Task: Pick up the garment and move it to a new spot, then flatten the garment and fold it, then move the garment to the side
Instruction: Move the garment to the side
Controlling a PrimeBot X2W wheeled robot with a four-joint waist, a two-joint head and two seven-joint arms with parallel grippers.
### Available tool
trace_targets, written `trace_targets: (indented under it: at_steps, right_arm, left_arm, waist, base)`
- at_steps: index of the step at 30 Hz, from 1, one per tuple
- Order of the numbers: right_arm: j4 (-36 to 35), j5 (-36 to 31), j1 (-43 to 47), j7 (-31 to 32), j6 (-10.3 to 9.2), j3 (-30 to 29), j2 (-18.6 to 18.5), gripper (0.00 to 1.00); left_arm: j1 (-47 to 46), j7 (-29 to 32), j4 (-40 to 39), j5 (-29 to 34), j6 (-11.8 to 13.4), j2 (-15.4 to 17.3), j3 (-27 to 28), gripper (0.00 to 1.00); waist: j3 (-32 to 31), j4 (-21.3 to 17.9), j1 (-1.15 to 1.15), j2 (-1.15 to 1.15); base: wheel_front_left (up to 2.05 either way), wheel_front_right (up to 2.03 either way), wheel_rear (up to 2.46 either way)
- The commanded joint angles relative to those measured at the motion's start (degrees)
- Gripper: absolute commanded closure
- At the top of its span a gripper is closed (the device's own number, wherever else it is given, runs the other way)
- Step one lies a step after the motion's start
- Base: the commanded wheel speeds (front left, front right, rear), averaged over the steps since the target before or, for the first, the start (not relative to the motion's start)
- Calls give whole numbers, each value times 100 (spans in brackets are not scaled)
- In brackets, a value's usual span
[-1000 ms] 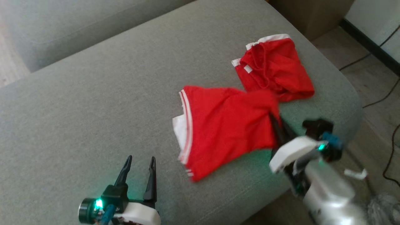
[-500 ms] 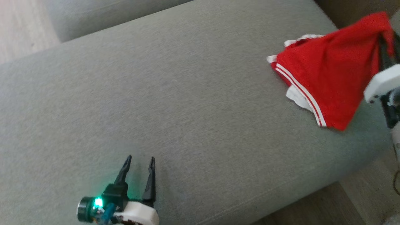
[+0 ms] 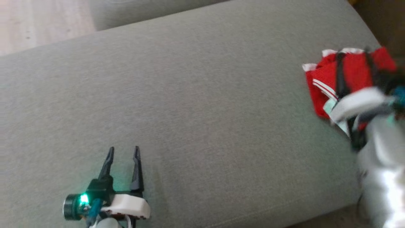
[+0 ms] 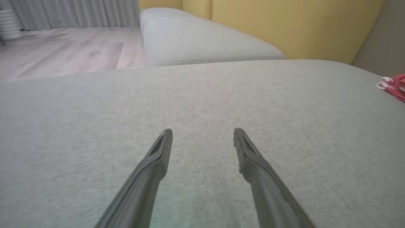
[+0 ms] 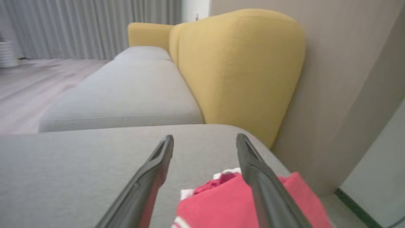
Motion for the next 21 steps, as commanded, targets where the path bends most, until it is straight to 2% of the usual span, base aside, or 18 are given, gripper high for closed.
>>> trace_targets:
  at_steps: [1,6,10,16,21]
  right_arm:
    - [-381,69,246,-66,37,174,82,0]
    - [-1064,320,1200,-66,37,253,457,0]
    - [-1243,420,1726,-66,37,309,650,0]
    - [-1448,448,2171,-66,37,291,785,0]
    - [-1459,777,2354,-66,37,465,803,0]
  left_arm:
    - [17,-56,-225,-46,79,9,255,0]
    - [240,-56,-373,-75,188,9,488,0]
    - [344,-56,-494,-27,230,9,640,0]
    - [469,-56,-622,-55,251,9,829,0]
    - [553,-56,-691,-57,214,9,904,0]
  waist:
    - [-142,224,0,0]
    - [-338,710,0,0]
    - [-453,1097,0,0]
    - [-639,1553,0,0]
    - [-790,1808,0,0]
  base:
    - [0,0,0]
    - [0,0,0]
    - [0,0,0]
    - [0,0,0]
    - [0,0,0]
